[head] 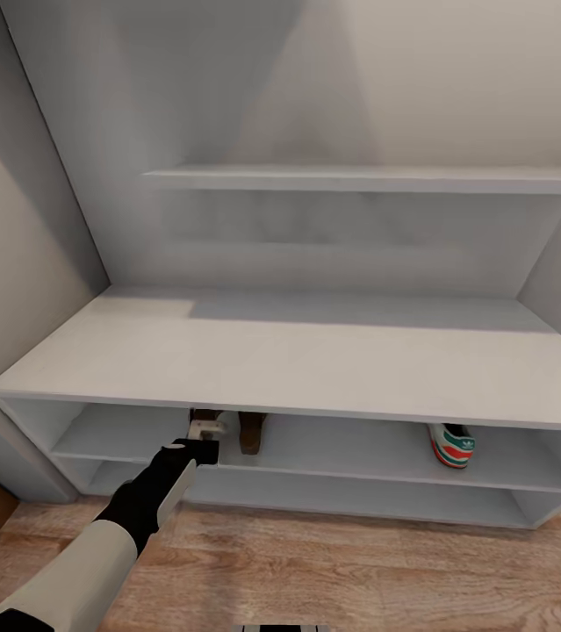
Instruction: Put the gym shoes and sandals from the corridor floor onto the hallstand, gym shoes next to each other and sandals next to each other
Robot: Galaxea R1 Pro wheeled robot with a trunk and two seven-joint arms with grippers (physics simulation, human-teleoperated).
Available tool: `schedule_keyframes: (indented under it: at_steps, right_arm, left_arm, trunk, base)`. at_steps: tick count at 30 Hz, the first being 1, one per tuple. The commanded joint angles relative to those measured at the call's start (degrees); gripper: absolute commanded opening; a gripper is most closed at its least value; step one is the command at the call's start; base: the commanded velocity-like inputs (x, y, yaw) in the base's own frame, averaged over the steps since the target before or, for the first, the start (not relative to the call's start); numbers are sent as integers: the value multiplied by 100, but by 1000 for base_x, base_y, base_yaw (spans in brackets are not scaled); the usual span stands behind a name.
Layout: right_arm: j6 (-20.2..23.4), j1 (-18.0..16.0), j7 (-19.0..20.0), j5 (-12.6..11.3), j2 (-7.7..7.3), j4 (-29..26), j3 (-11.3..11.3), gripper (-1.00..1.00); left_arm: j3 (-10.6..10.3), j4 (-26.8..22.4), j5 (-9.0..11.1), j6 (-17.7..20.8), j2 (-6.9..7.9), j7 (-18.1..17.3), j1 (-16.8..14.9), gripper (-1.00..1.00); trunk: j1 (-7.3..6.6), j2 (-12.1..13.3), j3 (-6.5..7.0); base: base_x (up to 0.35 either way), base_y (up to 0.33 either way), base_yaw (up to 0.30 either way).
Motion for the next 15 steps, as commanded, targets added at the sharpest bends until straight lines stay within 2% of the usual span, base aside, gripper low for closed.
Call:
schedule_keyframes:
  at_steps: [1,8,15]
  right_arm:
    - [-16,-2,-14,-57,-1,-3,22,-100]
    - [-16,-3,-14,-54,-1,-1,22,-100]
    - [-16,-3,-14,-57,-1,-3,22,-100]
  left_arm:
    - [-23,-9,39,30,4,40,-3,-100]
    - [-23,-9,38,30,4,35,-3,-100]
    - [-23,-9,38,30,4,26,-3,-100]
  trunk:
    - [1,-2,-5]
    - [1,-2,-5]
    - [1,-2,-5]
  base:
    - [94,0,0]
    - [25,0,0]
    - [131,0,0]
